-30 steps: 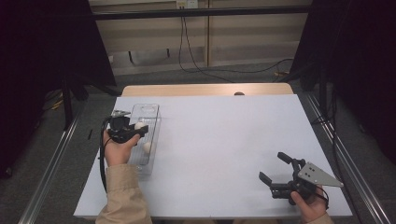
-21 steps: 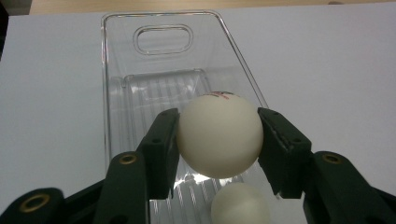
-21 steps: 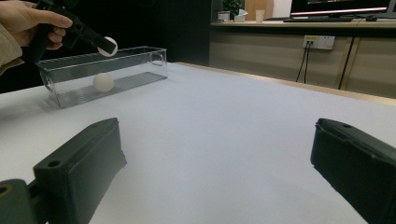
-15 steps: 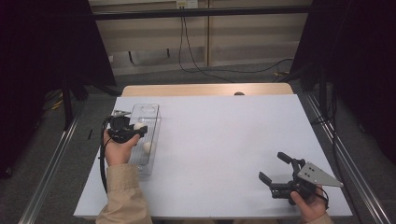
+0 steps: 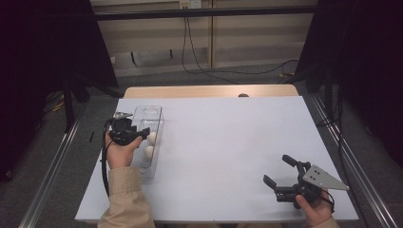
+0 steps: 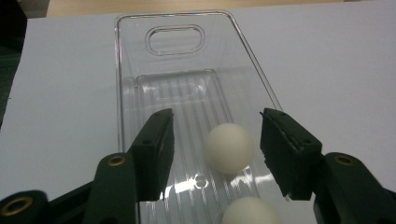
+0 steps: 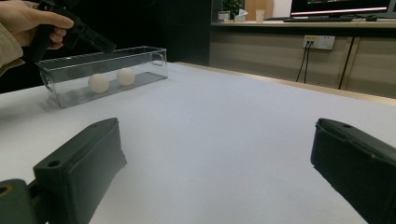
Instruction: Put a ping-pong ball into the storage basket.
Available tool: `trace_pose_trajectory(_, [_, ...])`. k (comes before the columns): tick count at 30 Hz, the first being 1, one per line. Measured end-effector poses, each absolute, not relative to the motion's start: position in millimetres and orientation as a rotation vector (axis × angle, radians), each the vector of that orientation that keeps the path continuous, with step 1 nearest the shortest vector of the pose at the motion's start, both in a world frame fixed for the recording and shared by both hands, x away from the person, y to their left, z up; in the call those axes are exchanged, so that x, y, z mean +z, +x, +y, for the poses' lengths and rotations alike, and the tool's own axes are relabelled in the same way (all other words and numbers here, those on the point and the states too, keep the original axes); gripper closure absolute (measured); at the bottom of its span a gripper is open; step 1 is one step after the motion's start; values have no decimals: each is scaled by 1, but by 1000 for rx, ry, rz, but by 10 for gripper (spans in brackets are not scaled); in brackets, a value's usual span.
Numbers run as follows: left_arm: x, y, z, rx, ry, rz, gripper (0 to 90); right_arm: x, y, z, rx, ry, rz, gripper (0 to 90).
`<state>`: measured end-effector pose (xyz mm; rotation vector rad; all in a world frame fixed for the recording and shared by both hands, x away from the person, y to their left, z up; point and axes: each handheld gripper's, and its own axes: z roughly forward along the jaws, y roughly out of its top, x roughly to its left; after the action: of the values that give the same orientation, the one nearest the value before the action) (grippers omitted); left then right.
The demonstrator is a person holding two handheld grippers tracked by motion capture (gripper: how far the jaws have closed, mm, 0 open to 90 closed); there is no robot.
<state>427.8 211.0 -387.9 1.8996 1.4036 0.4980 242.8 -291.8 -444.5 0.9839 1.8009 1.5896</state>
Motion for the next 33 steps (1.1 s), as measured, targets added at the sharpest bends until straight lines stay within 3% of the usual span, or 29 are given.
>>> trace_pose_trajectory(33, [-382,419,200,505,1846,1391,161,-444,243,-293,1590,997,1791,15])
